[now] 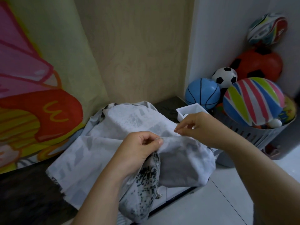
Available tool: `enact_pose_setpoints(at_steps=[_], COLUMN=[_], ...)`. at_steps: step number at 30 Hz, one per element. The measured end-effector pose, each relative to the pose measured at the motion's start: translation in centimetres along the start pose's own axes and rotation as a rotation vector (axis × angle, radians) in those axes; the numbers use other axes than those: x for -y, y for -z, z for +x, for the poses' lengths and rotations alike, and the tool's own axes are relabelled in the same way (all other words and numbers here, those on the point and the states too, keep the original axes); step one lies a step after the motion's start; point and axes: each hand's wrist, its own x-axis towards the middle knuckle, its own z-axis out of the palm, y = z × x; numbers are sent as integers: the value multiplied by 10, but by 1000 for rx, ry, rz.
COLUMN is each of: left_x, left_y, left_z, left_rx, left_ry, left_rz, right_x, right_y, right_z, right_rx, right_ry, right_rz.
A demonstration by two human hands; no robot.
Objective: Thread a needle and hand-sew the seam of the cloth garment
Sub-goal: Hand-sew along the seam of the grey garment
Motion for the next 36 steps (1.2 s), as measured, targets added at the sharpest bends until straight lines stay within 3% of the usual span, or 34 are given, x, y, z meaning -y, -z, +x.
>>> enact_pose_setpoints(at_steps=[2,8,36], left_x=[-1,-1,1], left_y=[0,2,4], left_z=[0,0,1], left_rx=[0,8,37], left_ry=[6,11,33], left_rz=[0,14,-79], right_x=[-2,3,15], right_y=[-4,-3,-11], right_z=[2,0,-4], right_rx=[69,157,83], right_ry=[38,77,100], right_rz=[-123,-119,-64])
